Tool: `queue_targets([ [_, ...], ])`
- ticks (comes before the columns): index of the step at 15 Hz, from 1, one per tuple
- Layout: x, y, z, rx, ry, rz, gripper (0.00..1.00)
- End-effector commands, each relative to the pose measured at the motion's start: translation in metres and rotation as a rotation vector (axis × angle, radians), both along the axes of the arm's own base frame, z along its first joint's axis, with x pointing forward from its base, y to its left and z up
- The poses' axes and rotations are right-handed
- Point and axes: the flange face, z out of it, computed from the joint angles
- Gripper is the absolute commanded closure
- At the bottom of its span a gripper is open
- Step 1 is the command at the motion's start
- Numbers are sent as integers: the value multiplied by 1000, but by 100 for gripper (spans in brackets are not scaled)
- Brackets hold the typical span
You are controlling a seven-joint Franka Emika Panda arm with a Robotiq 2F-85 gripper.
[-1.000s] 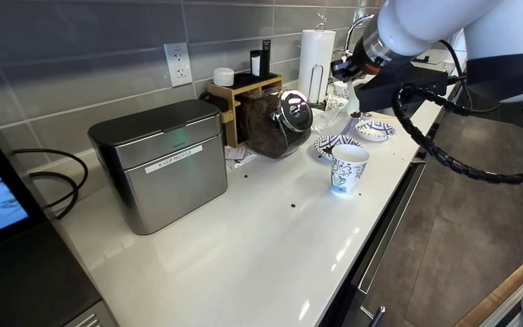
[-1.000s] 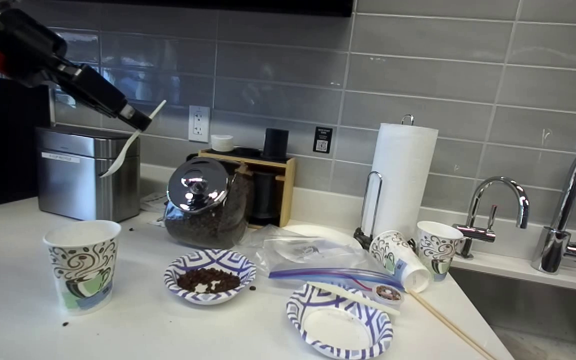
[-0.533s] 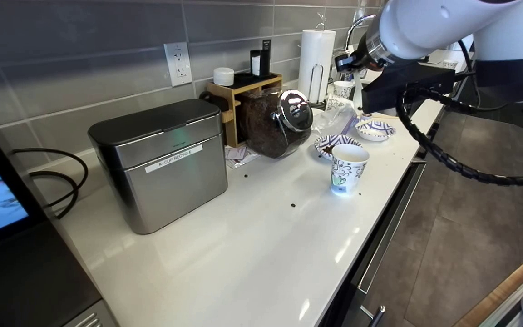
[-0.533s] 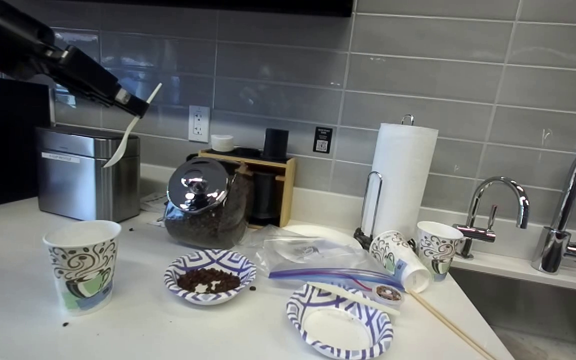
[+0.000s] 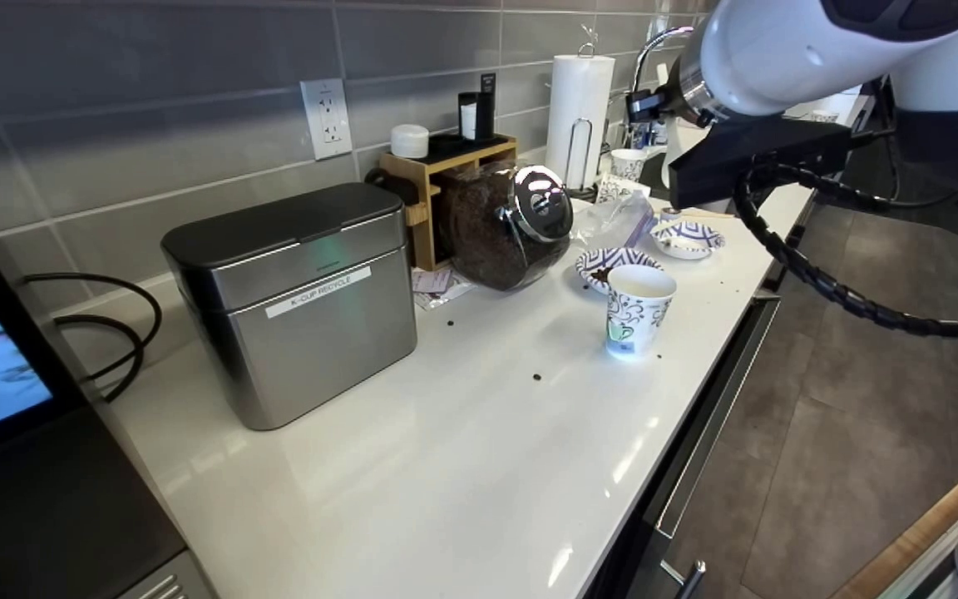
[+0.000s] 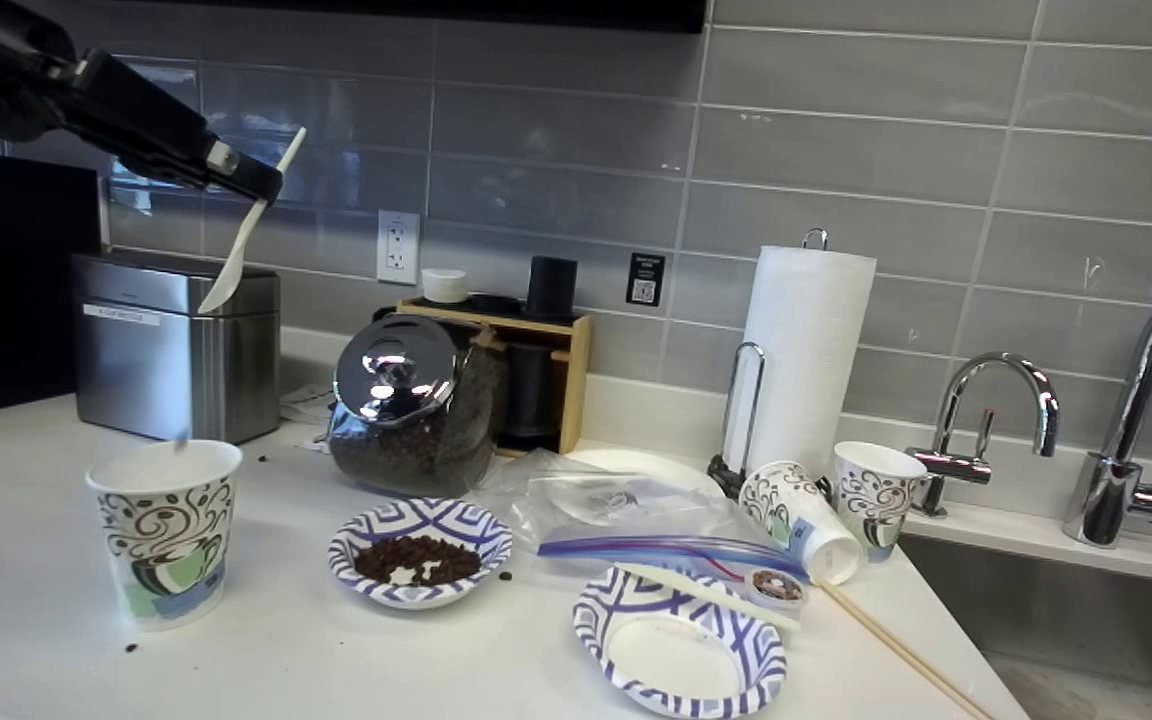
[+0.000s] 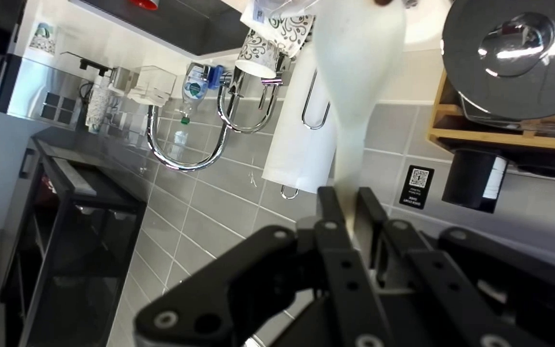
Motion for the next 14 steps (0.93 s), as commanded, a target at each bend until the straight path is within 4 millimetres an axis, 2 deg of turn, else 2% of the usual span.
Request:
queue_targets([
  [1, 2, 9, -2, -12, -11, -21, 97],
  [5, 4, 12, -3, -30, -5, -50, 97],
  [8, 9, 6, -5, 44, 17, -82, 97],
  [14, 25, -35, -1, 313, 82, -200, 97],
])
